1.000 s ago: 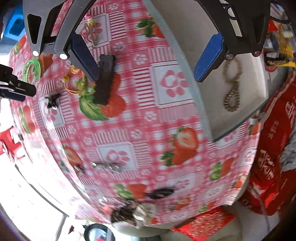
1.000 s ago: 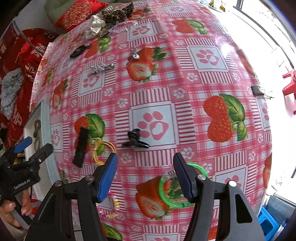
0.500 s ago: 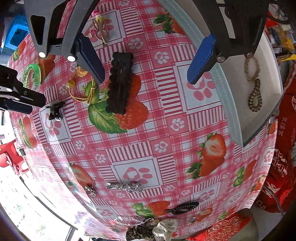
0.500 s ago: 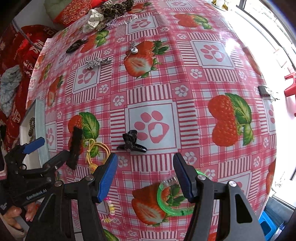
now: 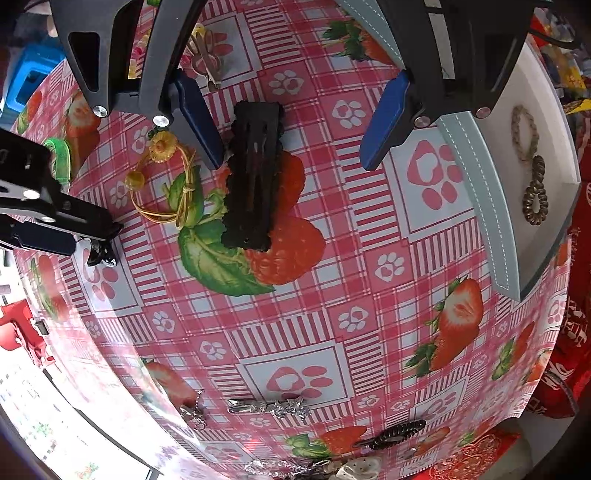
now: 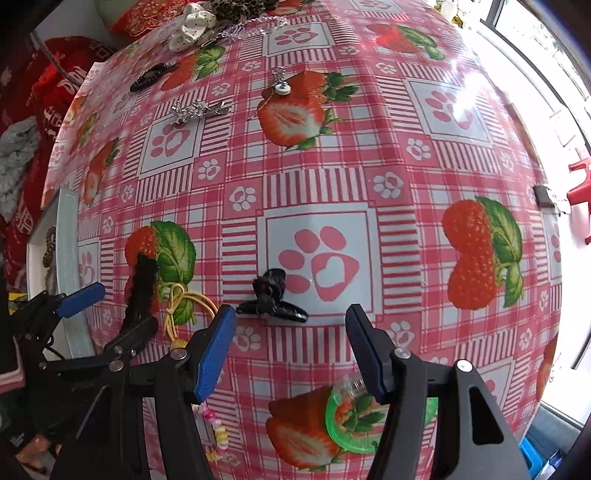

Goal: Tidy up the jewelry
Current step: 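Grasp the black snap hair clip with the left tool while the right tool grasps the black claw clip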

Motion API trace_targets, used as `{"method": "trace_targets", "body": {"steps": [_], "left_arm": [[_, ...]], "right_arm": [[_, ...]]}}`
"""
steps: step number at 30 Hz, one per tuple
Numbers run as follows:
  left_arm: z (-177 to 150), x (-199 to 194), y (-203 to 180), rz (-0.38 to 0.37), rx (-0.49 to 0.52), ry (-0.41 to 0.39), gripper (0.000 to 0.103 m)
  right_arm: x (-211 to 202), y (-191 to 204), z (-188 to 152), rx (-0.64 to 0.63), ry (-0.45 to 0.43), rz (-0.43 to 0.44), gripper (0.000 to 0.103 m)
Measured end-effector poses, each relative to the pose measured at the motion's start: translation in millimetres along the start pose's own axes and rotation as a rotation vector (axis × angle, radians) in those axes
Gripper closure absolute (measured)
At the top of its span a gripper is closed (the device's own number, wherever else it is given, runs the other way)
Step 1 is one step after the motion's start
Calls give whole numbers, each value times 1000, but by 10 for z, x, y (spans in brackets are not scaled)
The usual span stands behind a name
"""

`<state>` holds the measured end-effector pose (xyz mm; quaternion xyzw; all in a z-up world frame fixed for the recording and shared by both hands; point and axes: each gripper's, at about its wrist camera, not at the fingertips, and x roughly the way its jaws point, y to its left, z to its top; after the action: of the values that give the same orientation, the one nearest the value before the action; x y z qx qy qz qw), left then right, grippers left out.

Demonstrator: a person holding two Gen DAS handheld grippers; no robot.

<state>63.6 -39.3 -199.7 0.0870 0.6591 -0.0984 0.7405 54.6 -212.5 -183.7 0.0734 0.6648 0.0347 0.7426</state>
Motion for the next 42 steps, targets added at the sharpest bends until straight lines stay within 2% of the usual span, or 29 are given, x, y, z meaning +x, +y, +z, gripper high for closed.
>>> {"method": "trace_targets", "body": {"steps": [3, 7, 10, 14, 17, 21, 27, 32, 34, 36, 42], "left_arm": [[-16, 1, -36, -13, 4, -6, 28], [15, -9, -192, -22, 32, -19, 45], [30, -33, -293, -33, 49, -34, 67], [40, -60, -308, -58, 25, -39, 67], [12, -108, -165, -82, -14, -47, 67], [20, -210, -68, -104, -54, -66, 67], [68, -409, 2, -116, -75, -105, 67], [74, -537, 96, -124, -85, -129, 67], [78, -572, 115, -120, -92, -130, 67], [-3, -576, 122, -118, -97, -131, 67], [-118, -569, 176, -110, -109, -130, 67]], "right_arm": [[51, 61, 26, -22, -2, -14, 38], [78, 129, 23, -49, -13, -54, 43], [78, 145, 26, -62, -20, -79, 58], [80, 156, 34, -73, -30, -79, 59], [45, 133, 1, -65, -42, -66, 59], [-50, 72, 9, -40, -52, -15, 75], [-119, 46, 69, -29, -51, 14, 82], [-94, 34, 79, -35, -44, 23, 82], [-84, 46, 55, -45, -33, 26, 77], [-90, 86, 58, -70, -39, 14, 51], [-26, 240, 150, -152, -60, -43, 49]]}}
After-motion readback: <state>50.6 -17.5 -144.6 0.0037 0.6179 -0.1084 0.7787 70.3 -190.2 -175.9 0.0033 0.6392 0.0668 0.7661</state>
